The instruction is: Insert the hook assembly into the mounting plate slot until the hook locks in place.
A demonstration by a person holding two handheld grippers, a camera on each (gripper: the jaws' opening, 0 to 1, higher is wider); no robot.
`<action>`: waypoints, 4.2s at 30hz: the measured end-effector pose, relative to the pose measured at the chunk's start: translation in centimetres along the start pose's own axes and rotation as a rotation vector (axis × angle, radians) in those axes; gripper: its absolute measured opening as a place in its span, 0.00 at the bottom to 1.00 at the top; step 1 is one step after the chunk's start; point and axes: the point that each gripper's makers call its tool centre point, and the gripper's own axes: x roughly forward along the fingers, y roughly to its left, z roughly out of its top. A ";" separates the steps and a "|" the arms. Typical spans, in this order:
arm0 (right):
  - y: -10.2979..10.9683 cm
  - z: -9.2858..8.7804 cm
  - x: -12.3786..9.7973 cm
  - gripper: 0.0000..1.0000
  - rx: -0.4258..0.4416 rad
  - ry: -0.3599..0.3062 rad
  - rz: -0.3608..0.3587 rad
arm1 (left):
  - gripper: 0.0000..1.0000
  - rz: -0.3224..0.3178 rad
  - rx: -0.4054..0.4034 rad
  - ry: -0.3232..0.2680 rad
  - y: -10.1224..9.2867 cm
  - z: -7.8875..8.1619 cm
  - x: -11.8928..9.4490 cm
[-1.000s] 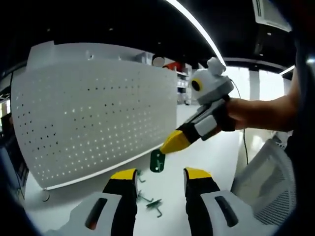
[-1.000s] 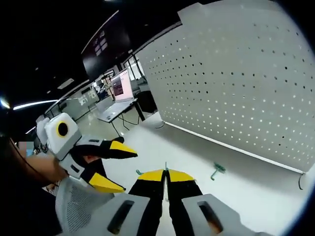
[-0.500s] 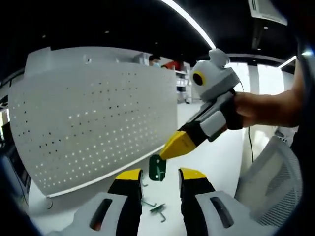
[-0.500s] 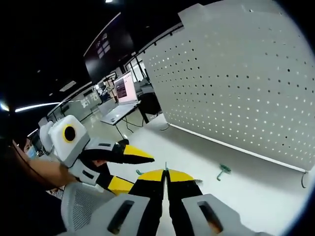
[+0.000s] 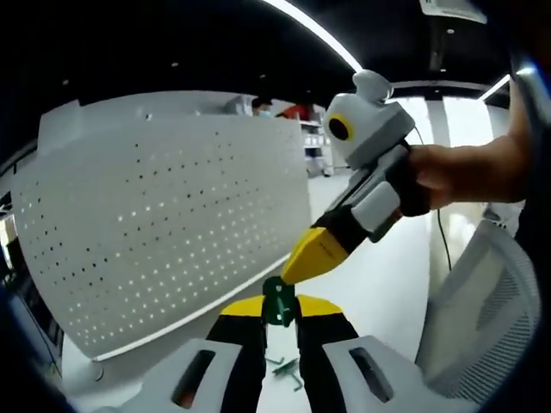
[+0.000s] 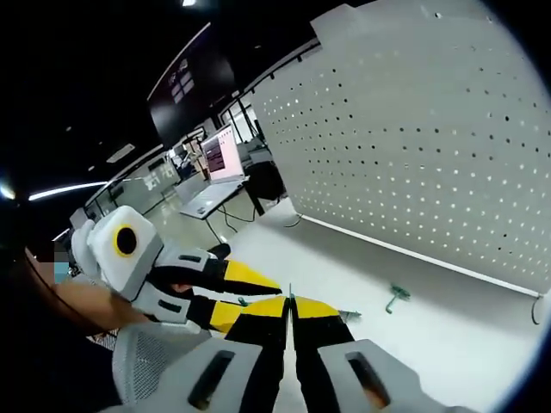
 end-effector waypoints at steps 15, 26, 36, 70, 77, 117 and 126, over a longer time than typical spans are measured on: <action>0.3 0.0 0.0 0.00 0.019 -0.004 0.012 | 0.05 -0.002 -0.007 -0.007 0.0 0.1 0.1; 0.4 0.1 -0.2 0.00 0.024 -0.009 0.012 | 0.05 -0.004 0.000 -0.001 -0.2 0.2 0.1; 0.6 0.1 -0.2 0.00 0.027 -0.018 0.014 | 0.08 0.001 -0.003 0.007 -0.3 0.0 0.0; 0.9 0.7 -0.1 0.04 -0.038 -0.054 0.031 | 0.03 0.017 -0.050 -0.026 0.3 0.5 0.1; 0.7 1.4 -0.7 0.13 -0.080 -0.096 0.011 | 0.03 0.025 -0.051 -0.031 0.6 0.7 0.0; -2.1 -0.2 -4.2 0.79 -0.245 -0.149 -0.145 | 0.03 0.131 -0.080 -0.080 5.1 3.3 -1.6; -2.2 -0.5 -4.9 0.80 -0.221 -0.173 -0.160 | 0.03 0.216 -0.074 -0.126 8.8 5.7 -2.1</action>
